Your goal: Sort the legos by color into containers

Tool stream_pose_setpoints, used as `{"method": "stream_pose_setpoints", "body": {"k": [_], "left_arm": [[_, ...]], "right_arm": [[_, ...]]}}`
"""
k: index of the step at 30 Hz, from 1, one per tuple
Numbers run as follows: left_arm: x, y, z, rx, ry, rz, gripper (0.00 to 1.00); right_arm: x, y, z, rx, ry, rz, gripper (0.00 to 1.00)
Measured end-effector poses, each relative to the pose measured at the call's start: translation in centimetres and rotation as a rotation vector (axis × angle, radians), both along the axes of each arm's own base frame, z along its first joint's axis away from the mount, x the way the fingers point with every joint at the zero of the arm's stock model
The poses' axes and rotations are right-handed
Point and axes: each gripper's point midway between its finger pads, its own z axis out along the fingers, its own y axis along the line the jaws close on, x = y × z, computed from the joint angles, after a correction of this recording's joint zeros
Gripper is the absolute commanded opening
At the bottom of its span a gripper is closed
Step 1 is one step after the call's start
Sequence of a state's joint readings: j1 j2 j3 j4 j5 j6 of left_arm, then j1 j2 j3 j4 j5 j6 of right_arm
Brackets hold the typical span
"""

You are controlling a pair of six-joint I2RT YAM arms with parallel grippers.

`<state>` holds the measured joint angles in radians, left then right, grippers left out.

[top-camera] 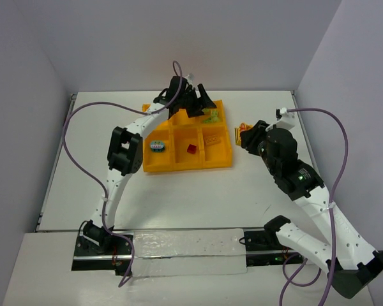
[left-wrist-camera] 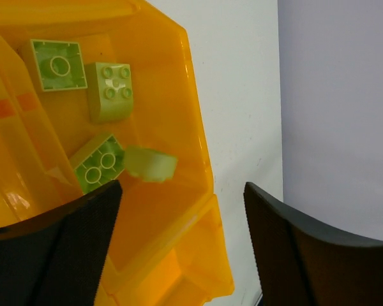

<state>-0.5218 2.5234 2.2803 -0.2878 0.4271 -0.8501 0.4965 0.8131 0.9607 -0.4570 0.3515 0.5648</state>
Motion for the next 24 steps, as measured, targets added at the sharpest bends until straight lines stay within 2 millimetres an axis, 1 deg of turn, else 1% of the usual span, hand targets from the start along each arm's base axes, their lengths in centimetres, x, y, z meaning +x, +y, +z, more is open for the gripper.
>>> {"method": "stream_pose_setpoints", "body": {"k": [2,5,7,10,13,15,18,21,22,24], "left_arm": [[0.0,0.0,0.0,-0.002,0.003,0.001,0.93],[0.1,-0.1,0.3,-0.005,-0.005,0.001,0.93],[0.1,-0.1,0.4,-0.006,-0.008,0.001,0.91],[-0.3,0.2,1.1,-0.001,-0.02,-0.001,0.84],[-2.0,1.2,2.9,0.016,-0.029,-0.005,0.73],[-3.6,2.0,5.2,0.014,-0.063,-0.006,0.66],[-7.3,4.0,10.4,-0.006,-0.142,-0.013,0.64],[-11.2,6.0,16.5,-0.078,-0.28,-0.033,0.68],[-12.8,6.8,18.1,-0.109,-0.324,-0.051,0.72],[-16.1,8.1,20.2,-0.163,-0.378,-0.105,0.79]], "right_arm": [[0.0,0.0,-0.1,-0.001,0.003,0.0,0.0],[-0.1,0.0,-0.2,-0.001,0.008,0.0,0.0],[-0.1,0.1,-0.2,0.001,0.011,0.003,0.0],[0.0,0.4,-0.4,0.008,0.019,0.013,0.0],[0.0,0.8,-0.7,0.014,0.033,0.029,0.0],[0.1,1.2,-1.0,0.019,0.044,0.046,0.0],[0.2,2.1,-1.4,0.028,0.061,0.088,0.0],[0.3,3.6,-1.7,0.051,0.075,0.162,0.0],[0.2,4.4,-1.6,0.07,0.073,0.21,0.0],[0.0,5.8,-1.3,0.099,0.066,0.29,0.0]]}}
